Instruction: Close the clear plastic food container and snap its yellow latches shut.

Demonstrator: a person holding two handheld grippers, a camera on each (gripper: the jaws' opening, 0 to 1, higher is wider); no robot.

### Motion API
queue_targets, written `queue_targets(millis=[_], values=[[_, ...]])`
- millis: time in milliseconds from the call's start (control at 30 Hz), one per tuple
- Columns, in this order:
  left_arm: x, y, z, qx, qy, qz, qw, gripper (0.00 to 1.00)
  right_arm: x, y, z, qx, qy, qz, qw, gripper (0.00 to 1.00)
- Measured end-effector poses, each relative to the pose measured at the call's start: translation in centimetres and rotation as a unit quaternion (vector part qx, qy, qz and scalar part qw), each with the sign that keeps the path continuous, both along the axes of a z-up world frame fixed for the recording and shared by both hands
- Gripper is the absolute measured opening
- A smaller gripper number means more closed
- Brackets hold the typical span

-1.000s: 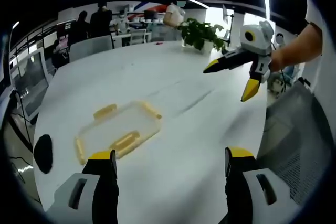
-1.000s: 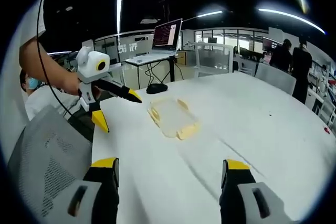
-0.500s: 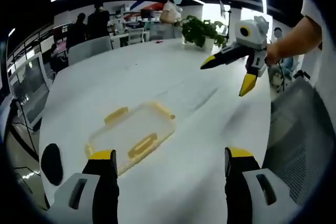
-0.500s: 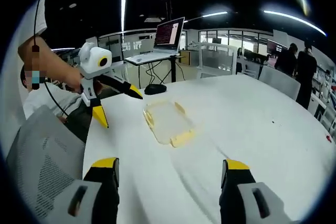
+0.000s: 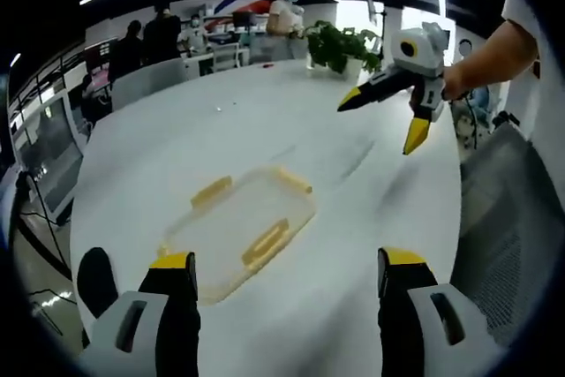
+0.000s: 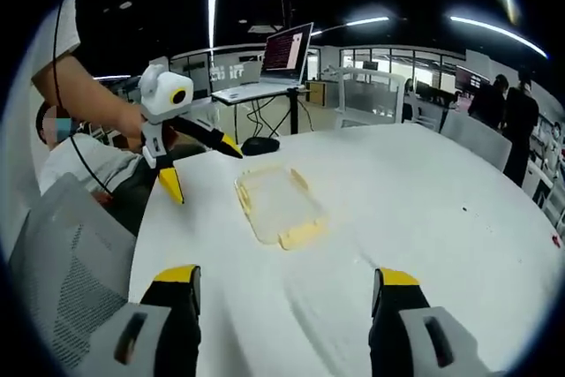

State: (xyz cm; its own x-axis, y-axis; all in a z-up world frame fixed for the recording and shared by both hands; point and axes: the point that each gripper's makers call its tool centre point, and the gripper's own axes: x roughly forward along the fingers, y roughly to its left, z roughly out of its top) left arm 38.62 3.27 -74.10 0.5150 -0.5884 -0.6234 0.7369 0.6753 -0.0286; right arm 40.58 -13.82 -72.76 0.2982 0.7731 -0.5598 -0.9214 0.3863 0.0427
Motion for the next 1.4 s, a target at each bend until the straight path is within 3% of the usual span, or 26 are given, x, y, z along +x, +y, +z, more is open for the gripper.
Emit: queue_targets(millis=[1067,1400], values=[[2.5,3.6,-1.3,0.073,0.005,-0.077,0.9943,0.8,3.1,3.6,-0.2,-0.047,-0.023,0.095,0.9941,0.76],[3.0,4.6,-2.0,0.113,0.014,-0.125,0.9857,0.78,3.7,5.5,-0.7,-0.062,-0.024,0.131,0.9892,0.75]])
